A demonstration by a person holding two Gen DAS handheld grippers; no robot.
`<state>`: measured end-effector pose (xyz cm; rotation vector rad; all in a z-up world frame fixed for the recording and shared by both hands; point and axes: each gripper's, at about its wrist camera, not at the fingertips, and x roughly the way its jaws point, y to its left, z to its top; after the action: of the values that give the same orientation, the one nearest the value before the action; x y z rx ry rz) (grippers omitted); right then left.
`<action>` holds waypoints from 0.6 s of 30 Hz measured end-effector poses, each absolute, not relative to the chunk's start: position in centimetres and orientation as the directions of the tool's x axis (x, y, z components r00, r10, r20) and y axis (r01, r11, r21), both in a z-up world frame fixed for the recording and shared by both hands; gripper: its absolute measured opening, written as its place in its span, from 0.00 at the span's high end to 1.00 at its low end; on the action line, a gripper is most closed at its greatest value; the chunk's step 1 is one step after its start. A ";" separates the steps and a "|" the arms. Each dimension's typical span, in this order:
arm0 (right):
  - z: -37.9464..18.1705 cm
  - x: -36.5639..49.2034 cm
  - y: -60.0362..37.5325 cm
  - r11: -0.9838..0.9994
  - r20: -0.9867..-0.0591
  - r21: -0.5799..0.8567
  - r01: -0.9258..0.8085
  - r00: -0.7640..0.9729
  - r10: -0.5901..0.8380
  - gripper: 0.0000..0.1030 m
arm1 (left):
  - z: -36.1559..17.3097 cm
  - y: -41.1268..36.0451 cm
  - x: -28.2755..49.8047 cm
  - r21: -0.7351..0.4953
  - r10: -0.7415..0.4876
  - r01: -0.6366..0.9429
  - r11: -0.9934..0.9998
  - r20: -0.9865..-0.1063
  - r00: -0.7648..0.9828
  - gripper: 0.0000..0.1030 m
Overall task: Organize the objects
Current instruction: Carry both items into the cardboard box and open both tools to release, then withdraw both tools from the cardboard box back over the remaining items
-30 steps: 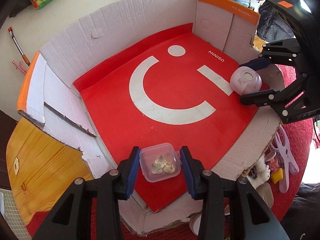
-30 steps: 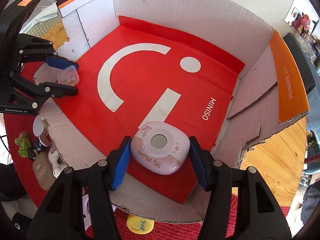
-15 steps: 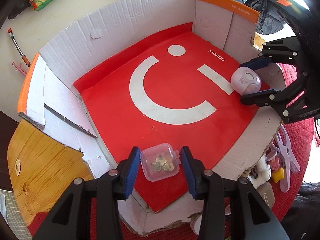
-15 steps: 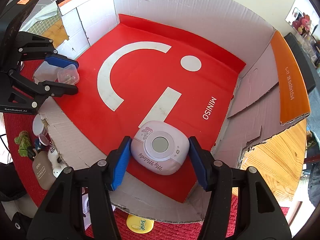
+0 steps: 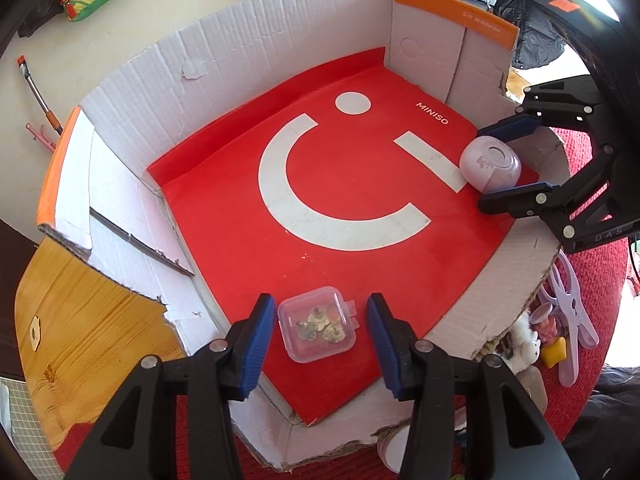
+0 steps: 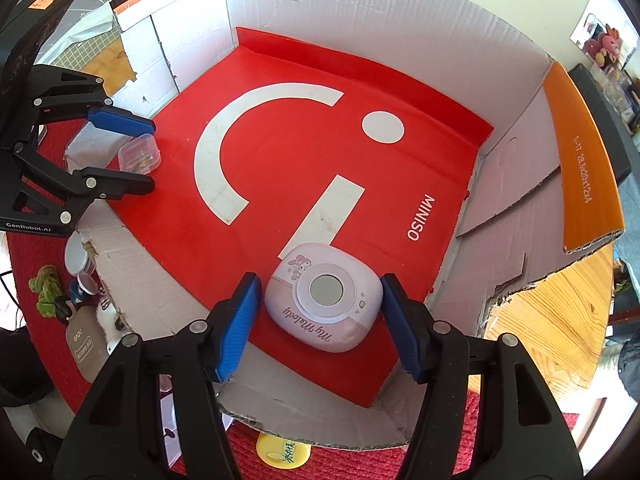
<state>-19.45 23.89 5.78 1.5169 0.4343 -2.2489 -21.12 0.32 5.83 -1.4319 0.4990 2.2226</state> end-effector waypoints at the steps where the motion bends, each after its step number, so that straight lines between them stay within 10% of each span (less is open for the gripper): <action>1: 5.9 -19.3 24.1 -0.876 -0.930 -0.037 0.481 -0.338 -0.146 0.42 | 5.9 0.2 -21.0 0.058 0.174 -0.546 -0.836 -0.915 -0.364 0.51; 18: 10.5 -16.2 27.7 -0.894 -0.892 -0.044 0.446 -0.420 -0.166 0.30 | 9.4 -1.5 -19.1 -0.010 0.256 -0.500 -0.866 -0.868 -0.426 0.42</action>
<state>-16.17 27.74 10.47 1.4271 0.3904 -2.3436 -19.11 -1.47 9.39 -1.3378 0.3468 2.3017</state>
